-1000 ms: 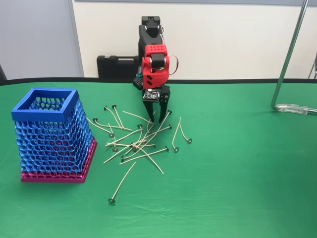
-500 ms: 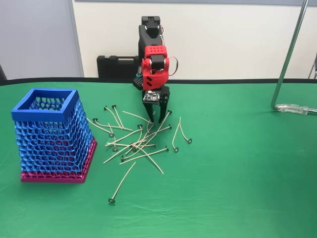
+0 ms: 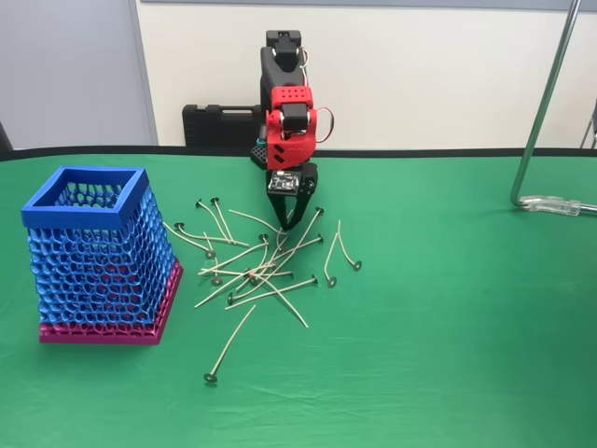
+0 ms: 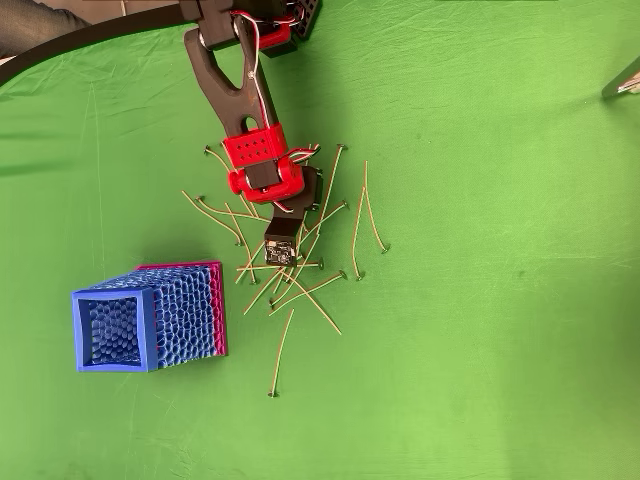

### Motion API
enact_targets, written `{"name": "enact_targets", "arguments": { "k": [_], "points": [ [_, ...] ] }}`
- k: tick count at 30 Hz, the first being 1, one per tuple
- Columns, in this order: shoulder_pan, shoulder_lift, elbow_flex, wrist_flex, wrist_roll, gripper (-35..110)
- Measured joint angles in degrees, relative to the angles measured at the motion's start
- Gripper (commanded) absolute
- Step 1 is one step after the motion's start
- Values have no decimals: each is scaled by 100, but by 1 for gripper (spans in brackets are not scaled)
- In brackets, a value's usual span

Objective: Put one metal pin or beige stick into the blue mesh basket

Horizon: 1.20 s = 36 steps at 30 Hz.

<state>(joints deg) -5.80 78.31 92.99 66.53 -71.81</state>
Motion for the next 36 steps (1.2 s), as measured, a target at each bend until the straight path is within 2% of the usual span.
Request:
{"name": "enact_targets", "arguments": {
  "k": [12, 21, 36],
  "points": [
    [0, 0, 26, -132, 149, 1],
    [-62, 132, -404, 782, 527, 1],
    [-193, 1468, -668, 1037, 1503, 1]
  ]
}}
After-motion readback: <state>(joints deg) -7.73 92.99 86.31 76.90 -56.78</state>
